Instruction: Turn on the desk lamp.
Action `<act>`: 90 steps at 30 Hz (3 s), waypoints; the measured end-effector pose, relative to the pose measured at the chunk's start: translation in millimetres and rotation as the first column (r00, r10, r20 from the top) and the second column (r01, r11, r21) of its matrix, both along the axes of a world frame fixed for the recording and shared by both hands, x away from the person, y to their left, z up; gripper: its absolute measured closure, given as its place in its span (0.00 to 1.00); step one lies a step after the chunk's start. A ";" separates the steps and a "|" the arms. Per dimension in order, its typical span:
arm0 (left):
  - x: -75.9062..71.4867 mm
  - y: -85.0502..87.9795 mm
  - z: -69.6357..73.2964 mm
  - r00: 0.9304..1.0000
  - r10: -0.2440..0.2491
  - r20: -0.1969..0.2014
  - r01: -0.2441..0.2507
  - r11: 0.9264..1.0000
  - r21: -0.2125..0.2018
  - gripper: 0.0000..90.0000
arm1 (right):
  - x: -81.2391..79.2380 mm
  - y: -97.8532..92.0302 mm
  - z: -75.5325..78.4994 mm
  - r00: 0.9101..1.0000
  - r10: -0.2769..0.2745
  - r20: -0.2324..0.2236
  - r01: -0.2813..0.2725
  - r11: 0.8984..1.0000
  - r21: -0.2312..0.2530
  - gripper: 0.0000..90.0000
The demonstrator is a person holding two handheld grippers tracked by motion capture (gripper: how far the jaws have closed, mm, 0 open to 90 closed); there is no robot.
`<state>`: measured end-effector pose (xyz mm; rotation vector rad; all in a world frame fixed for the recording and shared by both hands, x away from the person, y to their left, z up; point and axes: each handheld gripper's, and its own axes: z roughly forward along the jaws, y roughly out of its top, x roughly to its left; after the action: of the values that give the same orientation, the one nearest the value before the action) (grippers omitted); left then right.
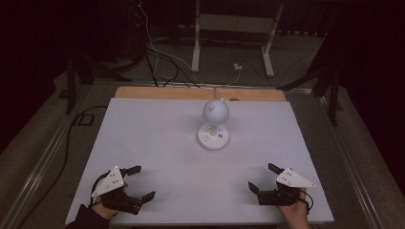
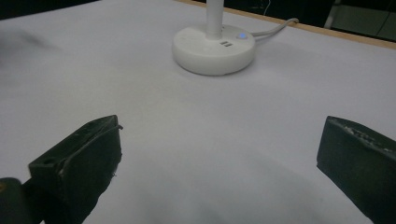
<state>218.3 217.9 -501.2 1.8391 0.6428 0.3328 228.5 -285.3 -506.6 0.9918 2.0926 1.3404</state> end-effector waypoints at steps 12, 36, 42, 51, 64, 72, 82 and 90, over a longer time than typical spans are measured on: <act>0.1 1.1 0.4 1.000 -0.001 -0.001 0.001 1.000 -0.001 0.00 | -0.2 -0.7 0.8 0.999 -0.036 -0.009 0.036 0.999 0.015 0.00; -1.6 0.7 3.3 1.000 -0.005 0.008 0.005 1.000 -0.029 0.00 | 6.0 5.6 14.1 1.000 -0.012 -0.014 0.013 0.998 0.065 0.00; -1.6 1.0 3.3 1.000 -0.005 0.003 0.005 0.999 -0.039 0.00 | 9.6 10.5 21.1 1.000 0.002 0.007 -0.003 0.999 0.052 0.00; -1.4 1.2 3.4 1.000 -0.006 -0.001 0.006 0.999 -0.041 0.00 | 18.5 11.6 28.9 1.000 0.012 0.001 -0.012 0.998 0.059 0.00; -1.5 0.7 3.2 1.000 -0.011 -0.002 0.011 0.999 -0.041 0.00 | 28.9 17.1 38.2 0.999 0.046 -0.013 -0.045 0.997 0.061 0.00; -1.1 0.6 3.0 1.000 -0.013 -0.006 0.013 0.999 -0.039 0.00 | 36.6 20.7 47.0 0.998 0.057 -0.008 -0.056 0.995 0.079 0.00; -1.4 0.7 3.2 1.000 -0.013 -0.005 0.013 0.999 -0.039 0.00 | 46.2 29.4 58.3 0.997 0.079 0.013 -0.080 0.991 0.107 0.00; -1.6 1.0 3.1 1.000 -0.012 -0.007 0.012 0.999 -0.040 0.00 | 52.5 41.0 61.3 0.994 0.109 0.003 -0.109 0.988 0.105 0.00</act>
<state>216.8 218.8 -498.1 1.8064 0.6389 0.3038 281.0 -244.3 -445.3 0.9329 2.1240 1.5186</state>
